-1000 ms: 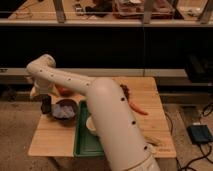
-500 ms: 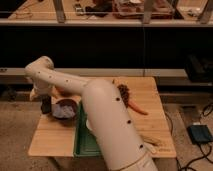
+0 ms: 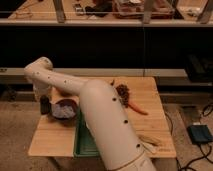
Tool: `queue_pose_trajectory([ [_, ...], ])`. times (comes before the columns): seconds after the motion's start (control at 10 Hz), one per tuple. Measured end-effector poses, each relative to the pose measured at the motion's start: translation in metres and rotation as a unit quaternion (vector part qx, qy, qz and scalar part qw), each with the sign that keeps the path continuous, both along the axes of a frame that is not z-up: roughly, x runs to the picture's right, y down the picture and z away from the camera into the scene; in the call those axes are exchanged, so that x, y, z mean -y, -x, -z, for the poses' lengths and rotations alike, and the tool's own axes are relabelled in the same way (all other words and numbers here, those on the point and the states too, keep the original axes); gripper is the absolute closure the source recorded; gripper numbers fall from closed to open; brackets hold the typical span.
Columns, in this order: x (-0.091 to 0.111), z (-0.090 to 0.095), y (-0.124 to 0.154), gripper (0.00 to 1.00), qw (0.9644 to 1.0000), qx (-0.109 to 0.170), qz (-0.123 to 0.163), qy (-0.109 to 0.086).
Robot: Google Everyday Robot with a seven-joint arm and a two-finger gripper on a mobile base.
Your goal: Wipe red bowl with eraser
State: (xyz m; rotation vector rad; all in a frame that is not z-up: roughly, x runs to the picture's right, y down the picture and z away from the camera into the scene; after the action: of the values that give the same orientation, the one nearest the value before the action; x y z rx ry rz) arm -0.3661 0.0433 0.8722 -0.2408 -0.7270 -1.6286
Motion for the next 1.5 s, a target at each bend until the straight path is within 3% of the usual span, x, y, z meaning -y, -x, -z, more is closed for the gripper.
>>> queue_pose_trajectory([
  [0.5,-0.001,-0.002,-0.005,0.58,0.9999,-0.007,-0.006,0.006],
  [0.8,0.029,0.010,-0.044,0.58,0.9975,-0.001,-0.071,0.001],
  [0.9,0.044,0.013,-0.062,0.58,0.9952,0.001,-0.098,0.003],
  [1.0,0.066,0.014,-0.080,0.58,0.9913,0.027,-0.128,0.013],
  [1.3,0.096,0.015,-0.101,0.58,0.9809,0.098,-0.165,0.028],
  [1.5,0.099,0.015,-0.102,0.57,0.9797,0.105,-0.169,0.028],
])
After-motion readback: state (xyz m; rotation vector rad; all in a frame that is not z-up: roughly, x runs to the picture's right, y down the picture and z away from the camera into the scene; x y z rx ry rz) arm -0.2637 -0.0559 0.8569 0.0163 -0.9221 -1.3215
